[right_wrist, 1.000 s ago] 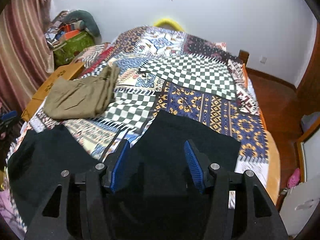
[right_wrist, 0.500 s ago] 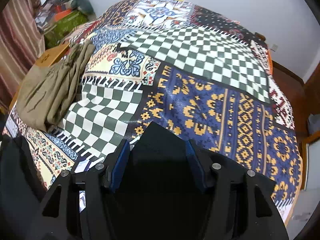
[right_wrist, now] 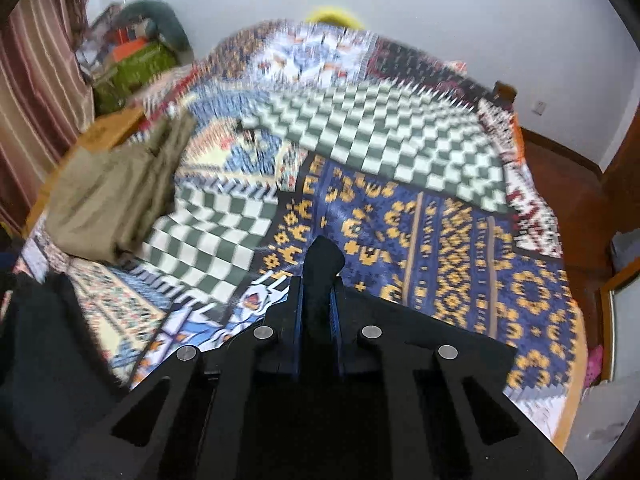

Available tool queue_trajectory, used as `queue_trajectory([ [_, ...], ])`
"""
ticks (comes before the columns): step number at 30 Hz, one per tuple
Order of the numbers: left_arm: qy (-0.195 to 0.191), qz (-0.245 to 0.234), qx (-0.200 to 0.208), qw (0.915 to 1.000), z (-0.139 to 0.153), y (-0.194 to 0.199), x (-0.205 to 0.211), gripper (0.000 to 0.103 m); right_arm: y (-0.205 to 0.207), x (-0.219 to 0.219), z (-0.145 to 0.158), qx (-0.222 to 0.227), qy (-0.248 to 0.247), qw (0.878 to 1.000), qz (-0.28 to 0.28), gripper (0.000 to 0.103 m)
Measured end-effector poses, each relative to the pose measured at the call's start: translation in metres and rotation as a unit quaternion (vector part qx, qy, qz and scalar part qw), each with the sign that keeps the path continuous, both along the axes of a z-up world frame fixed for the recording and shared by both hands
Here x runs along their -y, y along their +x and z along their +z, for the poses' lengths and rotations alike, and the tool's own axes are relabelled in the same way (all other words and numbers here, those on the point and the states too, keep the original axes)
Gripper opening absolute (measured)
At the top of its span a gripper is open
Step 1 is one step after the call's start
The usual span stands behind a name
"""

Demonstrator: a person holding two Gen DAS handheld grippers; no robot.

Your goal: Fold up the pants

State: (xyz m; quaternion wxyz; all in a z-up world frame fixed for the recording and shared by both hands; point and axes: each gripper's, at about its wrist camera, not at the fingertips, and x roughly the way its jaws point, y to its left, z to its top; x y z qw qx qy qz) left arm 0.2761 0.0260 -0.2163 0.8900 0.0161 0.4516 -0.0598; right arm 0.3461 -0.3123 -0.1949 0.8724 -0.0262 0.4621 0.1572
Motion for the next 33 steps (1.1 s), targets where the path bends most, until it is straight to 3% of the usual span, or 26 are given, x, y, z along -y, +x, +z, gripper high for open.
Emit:
queue_trajectory([
  [8, -0.015, -0.030, 0.022, 0.9992, 0.028, -0.029, 0.029, 0.069, -0.068, 0.052, 0.079, 0.078, 0.042, 0.995, -0.047, 0.010],
  [16, -0.022, -0.061, 0.015, 0.9978, 0.034, -0.050, 0.058, 0.072, -0.141, 0.111, 0.104, 0.111, 0.067, 0.985, -0.113, 0.010],
  [22, -0.031, -0.080, 0.004, 0.9964, 0.032, -0.062, 0.078, 0.072, -0.199, 0.149, 0.081, 0.086, 0.069, 0.979, -0.171, 0.010],
  [33, -0.034, -0.101, -0.013, 0.9942, 0.026, -0.077, 0.100, 0.072, -0.244, 0.165, -0.022, -0.048, 0.071, 0.970, -0.225, 0.010],
])
